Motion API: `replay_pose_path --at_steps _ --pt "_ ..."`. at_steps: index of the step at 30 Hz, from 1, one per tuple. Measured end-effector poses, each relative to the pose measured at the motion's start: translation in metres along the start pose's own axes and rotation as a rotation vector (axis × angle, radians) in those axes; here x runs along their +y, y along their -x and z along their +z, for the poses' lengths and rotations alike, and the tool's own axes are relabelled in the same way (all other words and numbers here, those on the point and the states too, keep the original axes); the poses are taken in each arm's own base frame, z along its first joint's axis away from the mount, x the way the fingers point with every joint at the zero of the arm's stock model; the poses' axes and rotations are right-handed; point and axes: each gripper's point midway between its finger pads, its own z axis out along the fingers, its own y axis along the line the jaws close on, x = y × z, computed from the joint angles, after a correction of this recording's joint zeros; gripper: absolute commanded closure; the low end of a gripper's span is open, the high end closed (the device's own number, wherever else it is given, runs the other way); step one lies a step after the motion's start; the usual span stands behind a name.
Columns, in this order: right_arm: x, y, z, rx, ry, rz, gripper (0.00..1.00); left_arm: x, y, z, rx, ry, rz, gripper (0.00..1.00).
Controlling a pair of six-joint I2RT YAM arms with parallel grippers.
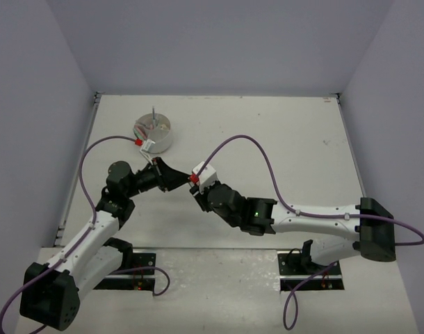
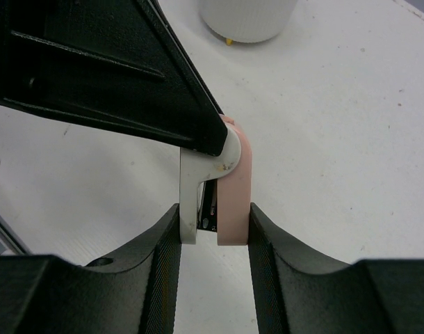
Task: Sort the stationery into containers
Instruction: Pick up the stapler from the center of the board, then place the stapler in the storage box.
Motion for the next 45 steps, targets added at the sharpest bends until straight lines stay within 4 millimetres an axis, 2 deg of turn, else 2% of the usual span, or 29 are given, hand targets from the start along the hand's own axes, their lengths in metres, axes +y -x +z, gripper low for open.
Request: replay_pose_path --at_steps 3,7,12,13,14,15,16,18,23,24,28,31,33,38,42,45 --pt "-0.002 0.0 0.001 0.005 -0.002 0.002 1.0 0.0 0.0 0.002 0.006 -0.004 -0.001 0.75" --pt "-0.007 0.0 0.003 0.015 -0.006 0.007 1.0 0.0 0.001 0.007 0.007 -0.005 0.007 1.0" --pt "-0.014 -0.001 0.004 0.026 -0.023 0.016 1.0 0.0 0.003 0.015 0.011 0.001 0.026 1.0" --pt "-0.016 -0.001 0.005 0.029 -0.026 0.018 0.96 0.001 0.004 0.017 0.013 0.003 0.026 1.0" --pt "-0.018 -0.002 0.005 0.033 -0.03 0.018 0.88 0.001 0.003 0.019 0.014 0.004 0.026 1.0" --pt "-0.018 -0.003 0.005 0.037 -0.032 0.018 0.77 0.002 0.003 0.02 0.016 0.006 0.025 1.0" --pt "-0.019 -0.004 0.005 0.041 -0.033 0.016 0.77 0.002 0.003 0.021 0.016 0.008 0.027 1.0" --pt "-0.02 -0.004 0.005 0.044 -0.034 0.017 0.48 0.002 0.003 0.022 0.014 0.01 0.036 1.0" --pt "-0.018 0.0 0.005 0.029 -0.028 0.047 0.26 -0.002 0.01 0.025 0.009 0.053 0.064 1.0" --pt "-0.018 0.002 0.005 0.023 -0.027 0.055 0.26 -0.003 0.014 0.026 0.003 0.069 0.073 1.0" --pt "-0.021 0.01 0.001 -0.001 -0.029 0.089 0.25 -0.003 0.041 0.029 -0.062 0.157 0.11 1.0" --pt "-0.026 0.018 -0.004 -0.023 -0.037 0.119 0.23 0.009 0.064 0.03 -0.13 0.266 0.134 1.0" --pt "-0.031 0.022 -0.011 -0.035 -0.047 0.142 0.13 0.025 0.079 0.03 -0.163 0.377 0.152 1.0" --pt "-0.052 0.031 -0.041 -0.082 -0.073 0.192 0.12 0.066 0.131 0.044 -0.166 0.636 0.272 1.0" --pt "-0.068 0.039 -0.067 -0.134 -0.082 0.234 0.12 0.09 0.181 0.06 -0.149 0.73 0.4 1.0" --pt "-0.077 0.042 -0.079 -0.164 -0.082 0.253 0.12 0.12 0.204 0.043 -0.139 0.789 0.456 1.0"
